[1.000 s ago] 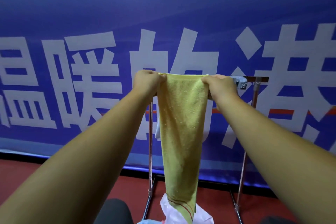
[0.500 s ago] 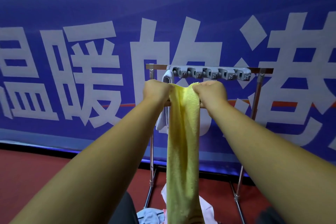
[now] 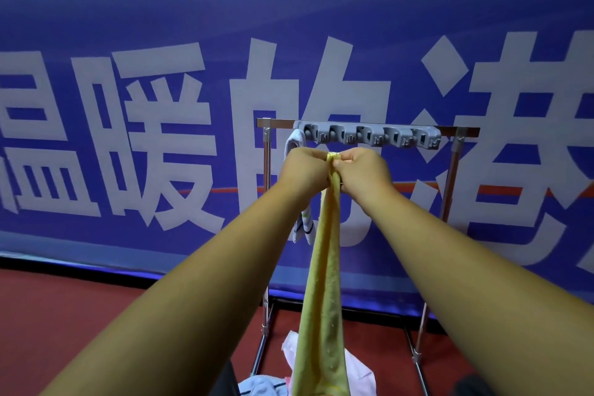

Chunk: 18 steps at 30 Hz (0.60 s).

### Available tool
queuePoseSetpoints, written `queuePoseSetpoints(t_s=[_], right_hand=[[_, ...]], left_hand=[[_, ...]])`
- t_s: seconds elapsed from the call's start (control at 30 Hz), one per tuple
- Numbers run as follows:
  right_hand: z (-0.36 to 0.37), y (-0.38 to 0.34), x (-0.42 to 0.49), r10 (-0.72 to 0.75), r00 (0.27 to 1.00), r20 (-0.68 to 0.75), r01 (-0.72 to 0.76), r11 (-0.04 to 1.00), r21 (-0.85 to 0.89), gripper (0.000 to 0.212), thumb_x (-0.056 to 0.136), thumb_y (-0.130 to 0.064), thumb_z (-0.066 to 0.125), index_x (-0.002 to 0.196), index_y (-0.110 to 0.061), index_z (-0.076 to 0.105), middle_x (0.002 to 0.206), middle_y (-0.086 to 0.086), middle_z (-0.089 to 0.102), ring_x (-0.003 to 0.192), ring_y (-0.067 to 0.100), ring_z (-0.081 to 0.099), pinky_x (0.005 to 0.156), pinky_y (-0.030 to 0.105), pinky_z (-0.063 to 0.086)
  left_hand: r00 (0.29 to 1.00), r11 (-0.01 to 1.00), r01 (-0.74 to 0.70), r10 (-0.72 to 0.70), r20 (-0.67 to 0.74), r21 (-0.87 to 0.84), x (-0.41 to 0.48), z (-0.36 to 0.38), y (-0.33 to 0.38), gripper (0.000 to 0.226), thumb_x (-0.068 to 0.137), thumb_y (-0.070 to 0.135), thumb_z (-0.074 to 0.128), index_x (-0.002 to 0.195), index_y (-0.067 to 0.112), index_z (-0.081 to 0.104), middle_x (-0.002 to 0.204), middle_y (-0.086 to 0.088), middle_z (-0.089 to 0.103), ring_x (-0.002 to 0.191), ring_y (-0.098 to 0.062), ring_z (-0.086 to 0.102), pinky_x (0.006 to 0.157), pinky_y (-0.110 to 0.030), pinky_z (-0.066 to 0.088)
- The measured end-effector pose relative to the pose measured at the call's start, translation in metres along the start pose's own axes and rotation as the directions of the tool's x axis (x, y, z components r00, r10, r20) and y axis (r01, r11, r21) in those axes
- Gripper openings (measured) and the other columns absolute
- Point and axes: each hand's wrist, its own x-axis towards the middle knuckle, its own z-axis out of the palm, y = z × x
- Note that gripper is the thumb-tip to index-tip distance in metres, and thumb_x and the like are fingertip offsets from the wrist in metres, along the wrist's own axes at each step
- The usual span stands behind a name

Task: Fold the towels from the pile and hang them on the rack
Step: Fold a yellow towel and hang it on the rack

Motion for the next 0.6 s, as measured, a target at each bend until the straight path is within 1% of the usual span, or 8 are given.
queuePoseSetpoints(t_s=[0.03,0.1,0.17,0.23,0.3,0.37,0.47,0.6], right_hand=[[-0.001,0.0,0.0,-0.01,1.0,0.01,0.01,1.0,0.002,0.016,0.103,-0.022,0.064,0.098,-0.028,0.078,0.086,0.002,0.079,0.079,0.023,0.078,0.076,0.049,0.068],[-0.001,-0.001,0.0,-0.032,0.999,0.031,0.032,0.999,0.001,0.019,0.103,-0.022,0.061,0.101,-0.027,0.079,0.086,0.001,0.079,0.081,0.024,0.078,0.077,0.05,0.067],[-0.002,-0.001,-0.001,-0.042,0.998,0.054,0.041,0.999,0.027,0.021,0.102,-0.023,0.06,0.105,-0.027,0.08,0.087,0.0,0.08,0.084,0.023,0.078,0.081,0.051,0.067],[-0.003,-0.002,-0.001,-0.048,0.996,0.077,0.043,0.997,0.07,0.022,0.102,-0.024,0.059,0.109,-0.026,0.08,0.089,-0.001,0.08,0.088,0.022,0.078,0.085,0.05,0.066],[-0.005,-0.002,-0.003,-0.049,0.993,0.104,0.034,0.99,0.137,0.019,0.101,-0.026,0.062,0.107,-0.026,0.08,0.089,0.0,0.08,0.089,0.022,0.078,0.086,0.048,0.066],[-0.006,-0.002,-0.005,-0.045,0.99,0.136,0.011,0.971,0.237,0.015,0.1,-0.028,0.066,0.104,-0.024,0.08,0.088,0.004,0.08,0.088,0.024,0.079,0.086,0.046,0.067],[-0.006,0.001,-0.006,-0.011,0.985,0.17,-0.053,0.928,0.368,0.018,0.099,-0.033,0.073,0.109,-0.021,0.079,0.089,0.008,0.081,0.09,0.027,0.081,0.089,0.049,0.066],[-0.004,0.003,-0.006,0.068,0.985,0.159,-0.138,0.863,0.487,0.016,0.1,-0.027,0.074,0.108,-0.013,0.077,0.091,0.011,0.082,0.088,0.027,0.082,0.089,0.048,0.066]], left_hand=[[1.0,1.0,-0.012,0.012,0.021,-0.003,0.002,0.001,-0.003,0.034,0.089,-0.003,0.059,0.098,0.02,0.082,0.087,-0.015,0.079,0.093,-0.038,0.078,0.087,-0.055,0.065],[0.999,0.999,-0.039,0.039,0.016,-0.012,0.005,0.003,-0.006,0.039,0.088,-0.004,0.056,0.1,0.022,0.083,0.088,-0.013,0.079,0.095,-0.039,0.077,0.088,-0.057,0.064],[0.998,0.997,-0.067,0.066,-0.012,-0.043,0.006,0.005,-0.007,0.038,0.092,-0.004,0.059,0.108,0.021,0.083,0.092,-0.01,0.08,0.095,-0.034,0.078,0.089,-0.054,0.064],[0.996,0.991,-0.083,0.078,-0.052,-0.105,0.004,0.005,-0.006,0.032,0.096,0.0,0.065,0.114,0.019,0.082,0.095,-0.006,0.082,0.093,-0.027,0.079,0.09,-0.048,0.065],[0.993,0.986,-0.088,0.076,-0.086,-0.143,0.007,0.005,-0.011,0.028,0.098,0.004,0.069,0.117,0.02,0.081,0.098,-0.003,0.082,0.092,-0.021,0.08,0.088,-0.044,0.066],[0.989,0.983,-0.102,0.085,-0.117,-0.15,0.006,0.004,-0.014,0.028,0.096,0.008,0.074,0.118,0.022,0.081,0.099,0.0,0.082,0.091,-0.019,0.08,0.087,-0.042,0.066],[0.988,0.967,-0.112,0.083,-0.133,-0.228,0.004,0.001,-0.018,0.027,0.093,0.01,0.079,0.118,0.019,0.081,0.103,-0.004,0.082,0.09,-0.019,0.081,0.086,-0.042,0.067],[0.986,0.967,-0.14,0.118,-0.113,-0.211,0.001,-0.002,-0.018,0.032,0.092,0.018,0.083,0.123,0.02,0.078,0.107,-0.008,0.08,0.093,-0.021,0.08,0.088,-0.044,0.066]])
